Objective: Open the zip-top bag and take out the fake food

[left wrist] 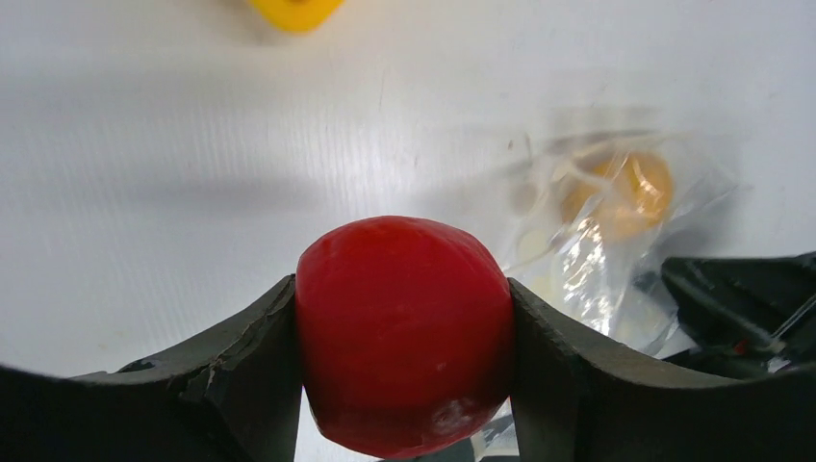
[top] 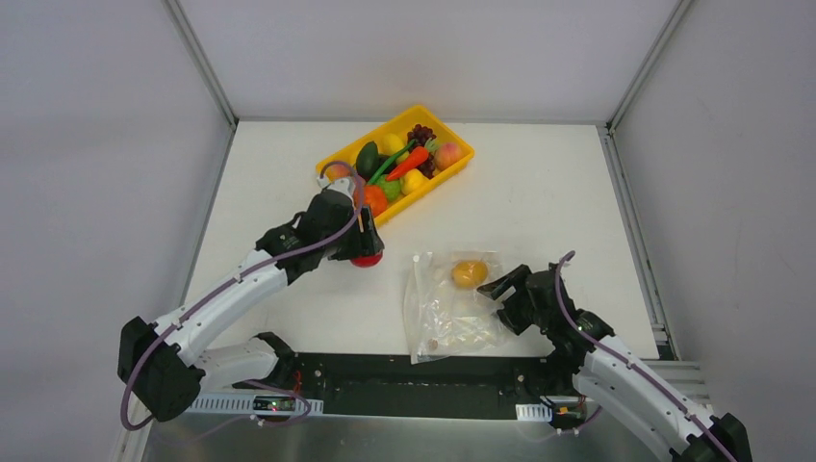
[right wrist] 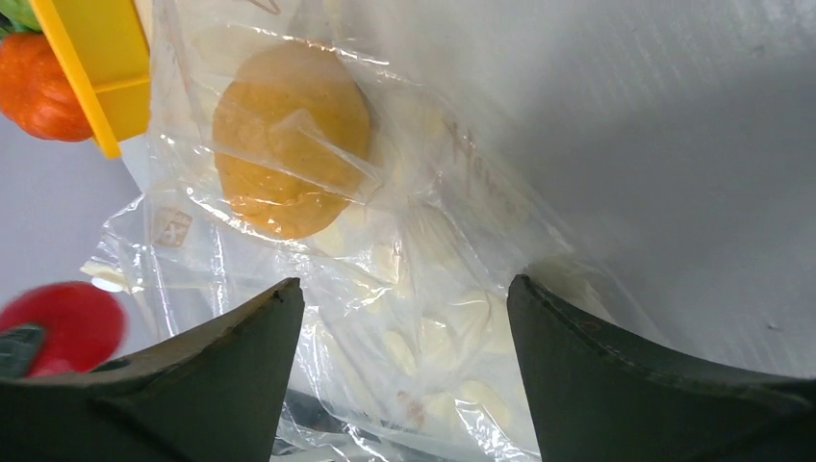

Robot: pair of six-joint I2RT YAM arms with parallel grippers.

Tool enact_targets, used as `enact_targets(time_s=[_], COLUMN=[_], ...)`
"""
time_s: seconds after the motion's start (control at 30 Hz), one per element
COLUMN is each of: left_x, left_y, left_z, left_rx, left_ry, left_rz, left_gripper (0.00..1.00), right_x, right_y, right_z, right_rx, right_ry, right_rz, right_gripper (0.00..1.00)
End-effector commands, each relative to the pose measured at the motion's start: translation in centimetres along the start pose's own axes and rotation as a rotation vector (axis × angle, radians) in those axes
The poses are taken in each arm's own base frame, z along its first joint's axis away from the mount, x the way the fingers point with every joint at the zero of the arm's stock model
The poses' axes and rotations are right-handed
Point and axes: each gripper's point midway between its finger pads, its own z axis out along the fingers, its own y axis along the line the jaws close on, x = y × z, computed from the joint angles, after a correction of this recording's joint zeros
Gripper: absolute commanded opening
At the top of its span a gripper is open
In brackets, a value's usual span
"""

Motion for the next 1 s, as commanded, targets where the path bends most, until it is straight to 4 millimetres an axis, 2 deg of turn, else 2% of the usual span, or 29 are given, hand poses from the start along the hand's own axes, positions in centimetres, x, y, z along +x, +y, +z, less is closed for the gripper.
enact_targets(time_s=[0.0,0.17,0.33,0.4,0.53,0.6,0.73,0.83,0.97], left_x=[-5.9,-12.1,-18.1,-19.5,-23.1,-24.0,-25.4,-25.7,-25.8], left_y=[-1.4,-3.1,-4.6,-4.4,-3.9,-3.2,-2.7,-3.4,-4.0], left_z=[-1.0,0.5,4.0,6.9,10.7,13.0,15.8,16.7,16.7], left_rx=[0.006,-0.001,0.001,-0.015,-0.028,-0.036,-0.020,0.021,0.054], left_ry=[-0.088,-0.152,-0.212,-0.201,-0.234,-0.237,-0.237,-0.226,-0.230], left_rz=[0.052,0.080,0.111,0.134,0.156,0.156,0.155,0.176,0.198], left_gripper=[0.32,0.34,0.40,0.41,0.52,0.57,0.66,0.72,0.79], right_x=[-0.8,-1.7,-2.2,-2.2,-2.1,-1.9,-1.5,-1.4,-1.4], right_y=[0.3,1.9,3.4,3.9,4.3,4.3,4.1,3.9,3.8], right_z=[-1.3,-2.9,-4.2,-4.5,-4.7,-4.7,-4.6,-4.6,-4.5], right_rx=[0.030,-0.004,-0.052,-0.074,-0.114,-0.126,-0.126,-0.122,-0.113], right_ry=[-0.033,-0.067,-0.087,-0.091,-0.089,-0.078,-0.058,-0.054,-0.053], right_rz=[-0.078,-0.151,-0.217,-0.237,-0.262,-0.267,-0.273,-0.273,-0.273], right_gripper=[0.82,0.86,0.89,0.90,0.90,0.91,0.91,0.91,0.91])
